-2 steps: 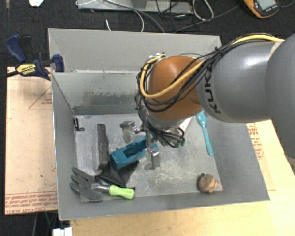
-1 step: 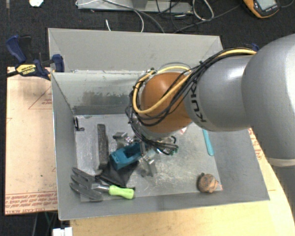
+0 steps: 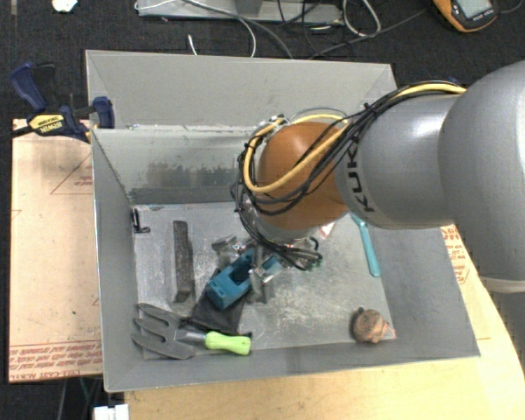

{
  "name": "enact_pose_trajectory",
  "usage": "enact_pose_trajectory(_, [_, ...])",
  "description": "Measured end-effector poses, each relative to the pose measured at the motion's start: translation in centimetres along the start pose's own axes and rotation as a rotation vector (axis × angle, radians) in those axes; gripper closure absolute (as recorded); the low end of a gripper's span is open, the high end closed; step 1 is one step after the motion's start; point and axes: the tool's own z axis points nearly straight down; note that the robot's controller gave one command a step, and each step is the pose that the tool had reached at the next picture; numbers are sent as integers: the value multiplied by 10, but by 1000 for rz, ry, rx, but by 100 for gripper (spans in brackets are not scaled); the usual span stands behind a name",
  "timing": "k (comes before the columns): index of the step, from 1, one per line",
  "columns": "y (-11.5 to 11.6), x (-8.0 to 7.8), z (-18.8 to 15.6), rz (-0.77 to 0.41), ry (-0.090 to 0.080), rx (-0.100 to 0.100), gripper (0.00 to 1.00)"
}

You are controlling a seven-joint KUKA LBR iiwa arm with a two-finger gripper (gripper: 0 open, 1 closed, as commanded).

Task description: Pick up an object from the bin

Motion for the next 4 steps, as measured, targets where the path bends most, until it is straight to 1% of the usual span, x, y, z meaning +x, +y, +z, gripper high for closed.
enact_pose_trajectory(1, [0, 0, 0, 0, 0, 0, 100])
enact_pose_trajectory(2, [2, 4, -24, 0, 13, -4, 100])
enact_pose_trajectory(3, [1, 2, -57, 2, 7, -2, 100])
enact_pose_trajectory(4, [2, 3, -94, 4, 14, -6, 100])
